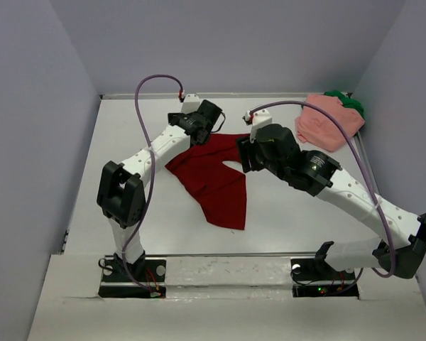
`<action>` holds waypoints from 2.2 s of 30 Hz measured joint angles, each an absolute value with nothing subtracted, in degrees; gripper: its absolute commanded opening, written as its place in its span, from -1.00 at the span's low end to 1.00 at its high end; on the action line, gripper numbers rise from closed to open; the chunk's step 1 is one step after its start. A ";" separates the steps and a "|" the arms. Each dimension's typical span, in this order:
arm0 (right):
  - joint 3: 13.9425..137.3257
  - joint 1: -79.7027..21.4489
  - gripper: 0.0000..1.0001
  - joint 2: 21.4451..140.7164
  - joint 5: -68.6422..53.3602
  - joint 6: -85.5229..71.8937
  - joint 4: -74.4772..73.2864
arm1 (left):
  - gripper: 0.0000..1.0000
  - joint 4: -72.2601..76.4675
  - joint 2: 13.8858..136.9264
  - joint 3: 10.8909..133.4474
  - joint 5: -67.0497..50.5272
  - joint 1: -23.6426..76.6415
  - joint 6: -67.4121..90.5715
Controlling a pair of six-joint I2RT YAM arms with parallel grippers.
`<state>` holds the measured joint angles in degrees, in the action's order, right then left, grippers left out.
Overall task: Fold and stack the t-shirts
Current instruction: Flatten the tshirt out
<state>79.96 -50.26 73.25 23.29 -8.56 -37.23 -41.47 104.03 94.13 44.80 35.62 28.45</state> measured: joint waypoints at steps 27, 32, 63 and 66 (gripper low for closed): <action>68.20 -59.33 0.27 82.48 23.44 -21.50 -38.39 | 0.24 -41.82 111.55 88.33 41.95 29.89 28.60; 65.69 -59.33 0.27 87.85 19.49 -22.33 -35.68 | 0.06 -41.41 112.86 88.31 41.82 29.89 28.56; 51.64 -55.72 -1.00 88.18 -0.01 -30.06 -11.49 | -1.00 -23.05 82.37 76.49 22.87 14.81 19.35; 51.66 -55.72 -1.00 88.18 -1.23 -32.69 -11.73 | -1.00 -23.05 86.28 76.51 19.86 12.91 19.40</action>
<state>51.66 -55.72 88.18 -1.23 -32.69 -11.73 -23.05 86.28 76.51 19.86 12.91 19.40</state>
